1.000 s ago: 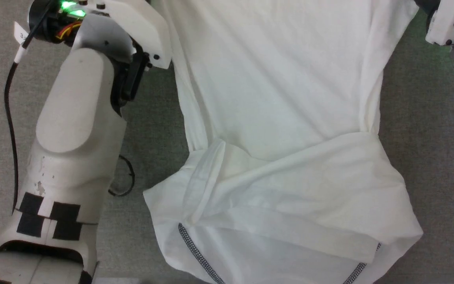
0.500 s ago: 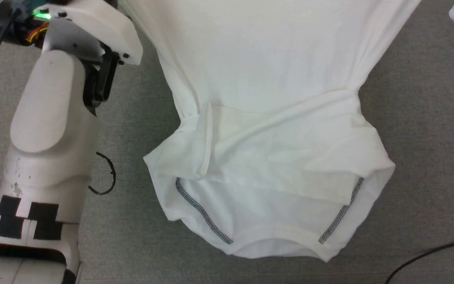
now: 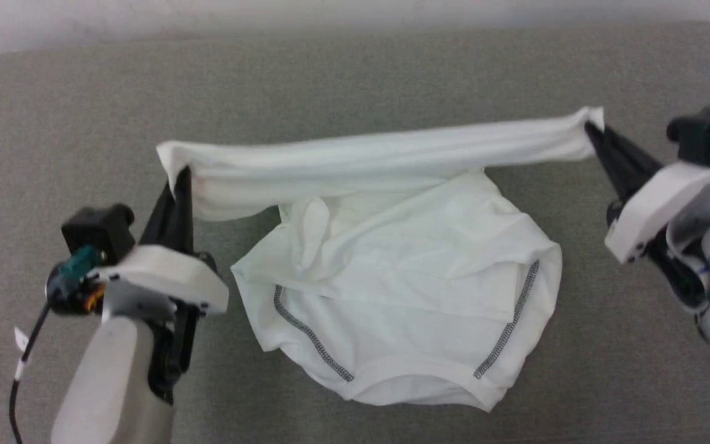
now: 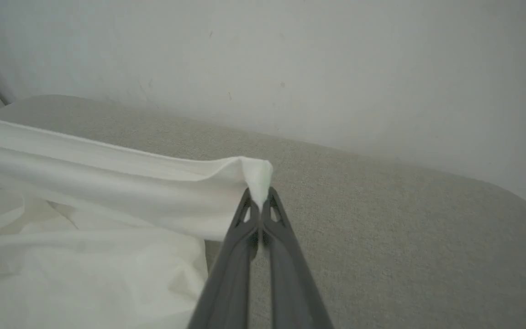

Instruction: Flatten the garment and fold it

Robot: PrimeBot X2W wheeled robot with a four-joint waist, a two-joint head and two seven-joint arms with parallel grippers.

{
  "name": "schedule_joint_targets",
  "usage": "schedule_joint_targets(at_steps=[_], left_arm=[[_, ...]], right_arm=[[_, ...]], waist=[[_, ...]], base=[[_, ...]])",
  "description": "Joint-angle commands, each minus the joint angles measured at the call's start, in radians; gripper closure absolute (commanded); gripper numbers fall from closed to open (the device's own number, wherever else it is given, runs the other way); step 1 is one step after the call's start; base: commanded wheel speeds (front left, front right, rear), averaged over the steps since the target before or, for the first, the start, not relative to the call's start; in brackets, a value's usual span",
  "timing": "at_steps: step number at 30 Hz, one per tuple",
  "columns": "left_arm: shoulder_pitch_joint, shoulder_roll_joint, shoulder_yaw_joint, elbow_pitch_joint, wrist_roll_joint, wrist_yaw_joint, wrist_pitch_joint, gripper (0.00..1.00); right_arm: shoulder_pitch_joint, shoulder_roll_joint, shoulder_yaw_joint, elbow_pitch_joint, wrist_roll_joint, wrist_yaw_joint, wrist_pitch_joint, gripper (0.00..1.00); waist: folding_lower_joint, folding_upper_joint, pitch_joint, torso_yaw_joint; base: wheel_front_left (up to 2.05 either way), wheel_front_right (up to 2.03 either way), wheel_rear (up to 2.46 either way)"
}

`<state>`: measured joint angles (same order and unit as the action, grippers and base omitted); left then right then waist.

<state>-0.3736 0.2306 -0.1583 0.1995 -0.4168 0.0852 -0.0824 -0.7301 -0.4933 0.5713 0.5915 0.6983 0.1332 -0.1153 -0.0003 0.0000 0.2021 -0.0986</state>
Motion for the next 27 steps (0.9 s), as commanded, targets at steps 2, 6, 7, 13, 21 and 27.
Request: schedule_joint_targets(at_steps=[2, 6, 7, 13, 21, 27], left_arm=[[0.103, 0.004, 0.009, -0.056, -0.013, 0.023, 0.015, 1.00], [0.270, -0.006, 0.004, -0.137, -0.034, 0.051, 0.047, 1.00], [0.305, -0.006, -0.001, -0.145, -0.037, 0.053, 0.057, 1.00], [0.426, -0.025, -0.059, -0.120, -0.049, 0.041, 0.089, 1.00], [0.465, -0.042, -0.099, -0.009, -0.048, 0.030, 0.086, 1.00], [0.472, -0.061, -0.124, 0.060, -0.063, -0.001, 0.069, 0.00]], right_arm=[[0.105, -0.025, -0.016, -0.057, 0.005, -0.002, 0.013, 1.00], [0.292, -0.040, -0.088, -0.168, 0.005, -0.002, 0.046, 1.00], [0.338, -0.036, -0.113, -0.192, 0.004, -0.002, 0.055, 1.00], [0.589, 0.031, -0.257, -0.318, -0.054, -0.002, 0.143, 1.00], [0.814, 0.157, -0.369, -0.415, -0.140, -0.002, 0.263, 1.00], [0.905, 0.243, -0.408, -0.449, -0.202, -0.002, 0.311, 0.00]], waist=[[0.0003, 0.0000, -0.062, -0.014], [0.0003, 0.0000, -0.084, -0.024], [0.0003, 0.0000, -0.088, -0.027], [0.0003, 0.0000, -0.100, -0.040], [0.0003, 0.0000, -0.118, -0.043], [0.0003, 0.0000, -0.132, -0.046]], base=[[0.00, 0.00, 0.00], [0.00, 0.00, 0.00], [0.00, 0.00, 0.00], [0.00, 0.00, 0.00], [0.00, 0.00, 0.00], [0.00, 0.00, 0.00]])
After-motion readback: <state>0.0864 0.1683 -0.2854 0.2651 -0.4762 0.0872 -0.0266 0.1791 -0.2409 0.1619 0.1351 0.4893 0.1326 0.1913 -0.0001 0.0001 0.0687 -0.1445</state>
